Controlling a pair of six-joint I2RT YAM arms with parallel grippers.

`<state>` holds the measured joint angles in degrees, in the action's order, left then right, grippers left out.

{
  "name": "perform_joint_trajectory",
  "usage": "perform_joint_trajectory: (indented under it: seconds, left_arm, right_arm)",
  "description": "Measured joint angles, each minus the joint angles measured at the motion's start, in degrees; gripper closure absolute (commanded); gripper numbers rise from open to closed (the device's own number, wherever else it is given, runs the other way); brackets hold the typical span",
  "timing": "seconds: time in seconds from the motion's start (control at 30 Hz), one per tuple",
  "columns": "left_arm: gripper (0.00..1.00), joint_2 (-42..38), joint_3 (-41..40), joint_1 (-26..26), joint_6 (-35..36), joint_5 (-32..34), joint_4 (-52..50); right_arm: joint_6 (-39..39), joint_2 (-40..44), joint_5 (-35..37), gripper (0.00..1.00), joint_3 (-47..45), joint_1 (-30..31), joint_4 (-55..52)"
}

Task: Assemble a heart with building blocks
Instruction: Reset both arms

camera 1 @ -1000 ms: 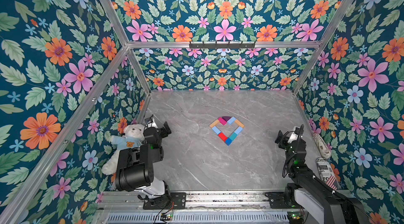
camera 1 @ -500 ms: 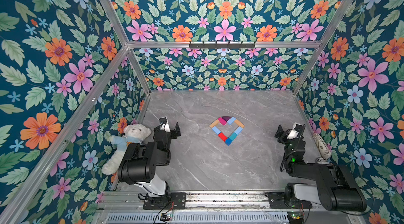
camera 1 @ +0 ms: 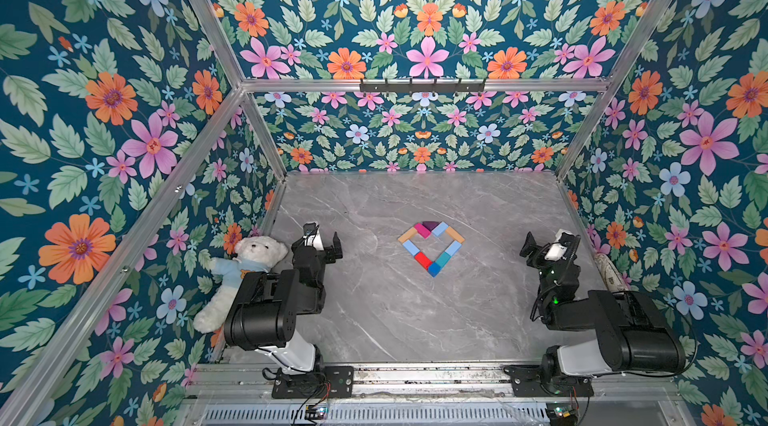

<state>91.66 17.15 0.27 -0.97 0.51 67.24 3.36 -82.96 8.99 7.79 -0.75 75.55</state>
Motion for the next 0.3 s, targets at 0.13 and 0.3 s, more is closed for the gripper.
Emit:
perform_joint_trajectory:
  seconds: [0.13,0.3]
  left_arm:
    - [0.00,-0.02,0.00,0.00,0.00,0.00,0.00]
    - [0.00,-0.02,0.00,0.00,0.00,0.00,0.00]
  right_arm:
    - [-0.02,-0.04,-0.15,0.01,0.09,0.00,-0.50]
    - [0.00,-0.09,-0.74,0.01,0.39,0.00,-0.85]
